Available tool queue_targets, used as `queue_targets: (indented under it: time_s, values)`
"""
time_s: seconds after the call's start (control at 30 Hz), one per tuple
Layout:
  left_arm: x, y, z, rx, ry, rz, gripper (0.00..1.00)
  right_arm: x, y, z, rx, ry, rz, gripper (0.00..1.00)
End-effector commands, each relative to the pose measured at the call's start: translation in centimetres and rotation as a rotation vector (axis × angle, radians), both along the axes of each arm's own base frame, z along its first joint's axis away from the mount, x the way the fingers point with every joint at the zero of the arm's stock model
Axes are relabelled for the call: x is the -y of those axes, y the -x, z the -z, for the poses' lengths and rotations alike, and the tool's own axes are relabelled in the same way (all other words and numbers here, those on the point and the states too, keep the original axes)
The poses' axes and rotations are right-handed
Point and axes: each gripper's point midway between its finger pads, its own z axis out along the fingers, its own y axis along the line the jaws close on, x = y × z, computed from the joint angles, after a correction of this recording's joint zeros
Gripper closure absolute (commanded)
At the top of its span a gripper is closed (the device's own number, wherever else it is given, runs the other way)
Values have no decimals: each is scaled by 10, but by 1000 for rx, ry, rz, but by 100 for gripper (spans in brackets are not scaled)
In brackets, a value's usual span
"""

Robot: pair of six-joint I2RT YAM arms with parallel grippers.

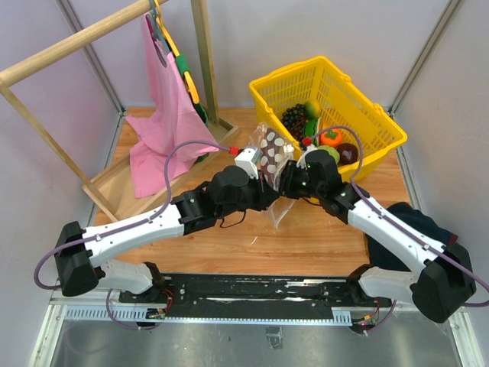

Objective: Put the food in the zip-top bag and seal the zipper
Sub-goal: Place the fake food in the zipper food storage bag.

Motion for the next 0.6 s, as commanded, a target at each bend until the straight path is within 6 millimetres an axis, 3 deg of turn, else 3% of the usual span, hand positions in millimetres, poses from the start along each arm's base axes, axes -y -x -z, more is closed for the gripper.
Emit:
queue_targets:
  time_s: [0.0, 0.27, 0.57]
  values:
    - [-6, 4, -30, 21, 131, -26, 100, -15, -3, -13, 74, -29, -49, 75]
    - [-39, -15, -21, -24, 142, -142, 100, -10, 4, -29, 101, 21, -102, 54]
    - [-57, -28, -11, -38, 95, -221, 100, 2, 16, -60, 175, 113, -184, 50]
